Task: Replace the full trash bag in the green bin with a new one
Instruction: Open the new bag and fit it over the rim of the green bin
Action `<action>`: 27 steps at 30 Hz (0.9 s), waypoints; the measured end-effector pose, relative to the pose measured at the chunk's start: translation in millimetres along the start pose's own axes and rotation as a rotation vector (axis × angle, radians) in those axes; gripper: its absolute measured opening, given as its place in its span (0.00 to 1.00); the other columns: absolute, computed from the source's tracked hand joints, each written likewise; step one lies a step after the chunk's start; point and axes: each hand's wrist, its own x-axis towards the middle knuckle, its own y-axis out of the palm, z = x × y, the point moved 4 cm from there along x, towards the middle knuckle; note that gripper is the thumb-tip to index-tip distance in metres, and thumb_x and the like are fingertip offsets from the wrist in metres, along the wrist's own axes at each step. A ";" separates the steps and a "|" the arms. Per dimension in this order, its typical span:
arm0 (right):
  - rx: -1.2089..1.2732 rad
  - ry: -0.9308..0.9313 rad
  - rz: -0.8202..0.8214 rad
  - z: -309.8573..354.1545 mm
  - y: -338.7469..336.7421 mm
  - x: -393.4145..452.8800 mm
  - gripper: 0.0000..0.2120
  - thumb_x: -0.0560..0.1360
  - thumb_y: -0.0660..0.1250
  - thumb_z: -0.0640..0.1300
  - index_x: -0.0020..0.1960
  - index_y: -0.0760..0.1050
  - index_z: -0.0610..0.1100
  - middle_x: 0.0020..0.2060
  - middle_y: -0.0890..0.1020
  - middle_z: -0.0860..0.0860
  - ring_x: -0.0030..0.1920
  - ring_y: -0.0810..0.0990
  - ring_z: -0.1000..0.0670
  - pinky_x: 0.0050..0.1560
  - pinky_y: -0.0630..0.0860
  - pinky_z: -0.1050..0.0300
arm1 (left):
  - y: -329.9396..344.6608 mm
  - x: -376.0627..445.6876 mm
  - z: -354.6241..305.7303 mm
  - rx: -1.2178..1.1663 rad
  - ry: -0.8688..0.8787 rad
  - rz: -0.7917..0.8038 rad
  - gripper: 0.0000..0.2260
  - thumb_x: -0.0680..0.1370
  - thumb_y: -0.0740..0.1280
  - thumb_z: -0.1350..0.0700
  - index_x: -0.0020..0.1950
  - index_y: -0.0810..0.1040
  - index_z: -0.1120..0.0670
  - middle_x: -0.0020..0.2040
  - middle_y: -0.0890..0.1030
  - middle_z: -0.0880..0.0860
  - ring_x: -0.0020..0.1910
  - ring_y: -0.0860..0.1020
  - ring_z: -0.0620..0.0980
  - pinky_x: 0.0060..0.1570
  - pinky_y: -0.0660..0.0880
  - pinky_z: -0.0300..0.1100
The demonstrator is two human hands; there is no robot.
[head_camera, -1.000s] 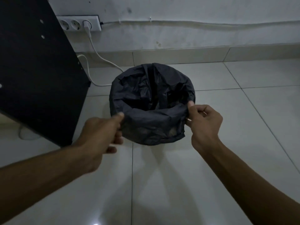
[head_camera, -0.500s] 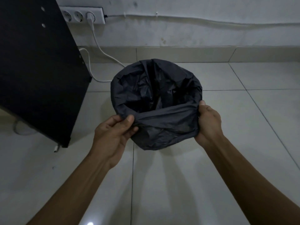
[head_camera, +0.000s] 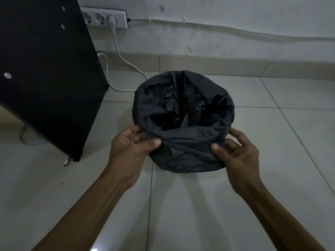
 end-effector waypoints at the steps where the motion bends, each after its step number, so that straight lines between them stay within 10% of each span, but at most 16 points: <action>1: -0.050 0.003 0.014 -2.6 -2.7 1.2 0.25 0.68 0.72 0.30 0.63 0.71 0.40 0.41 0.86 0.45 0.44 0.85 0.45 0.46 0.82 0.52 | 0.2 0.2 -0.2 0.004 -0.001 0.001 0.20 0.64 0.70 0.74 0.55 0.77 0.62 0.45 0.84 0.57 0.43 0.83 0.49 0.45 0.80 0.39; 10: -0.352 -0.055 -0.155 -8.1 0.6 21.1 0.17 0.66 0.70 0.27 0.51 0.77 0.41 0.42 0.82 0.48 0.43 0.81 0.46 0.44 0.81 0.54 | 2.8 -2.1 7.8 0.132 -0.048 -0.112 0.13 0.69 0.69 0.75 0.48 0.77 0.59 0.41 0.82 0.56 0.41 0.81 0.51 0.41 0.81 0.41; 15: -0.166 -0.142 -0.430 28.2 -10.0 15.1 0.04 0.70 0.68 0.43 0.44 0.73 0.48 0.40 0.78 0.48 0.41 0.77 0.48 0.43 0.78 0.48 | 17.7 -2.8 0.8 0.068 -0.203 -0.112 0.06 0.73 0.71 0.54 0.48 0.80 0.54 0.44 0.82 0.52 0.46 0.81 0.52 0.48 0.80 0.51; 20: -0.166 0.226 -0.239 29.5 8.2 36.3 0.22 0.72 0.72 0.56 0.59 0.71 0.45 0.51 0.80 0.46 0.48 0.81 0.48 0.44 0.82 0.48 | 27.2 7.9 -2.2 0.253 -0.219 -0.224 0.11 0.74 0.70 0.60 0.55 0.78 0.58 0.52 0.82 0.58 0.47 0.80 0.55 0.37 0.80 0.45; 27: -0.372 0.094 -0.325 33.6 -3.5 28.9 0.24 0.67 0.74 0.59 0.52 0.69 0.45 0.41 0.75 0.48 0.43 0.77 0.48 0.39 0.75 0.54 | -11.2 33.9 -51.4 0.620 -0.167 -0.113 0.05 0.72 0.64 0.64 0.44 0.76 0.55 0.41 0.78 0.56 0.38 0.75 0.54 0.34 0.73 0.42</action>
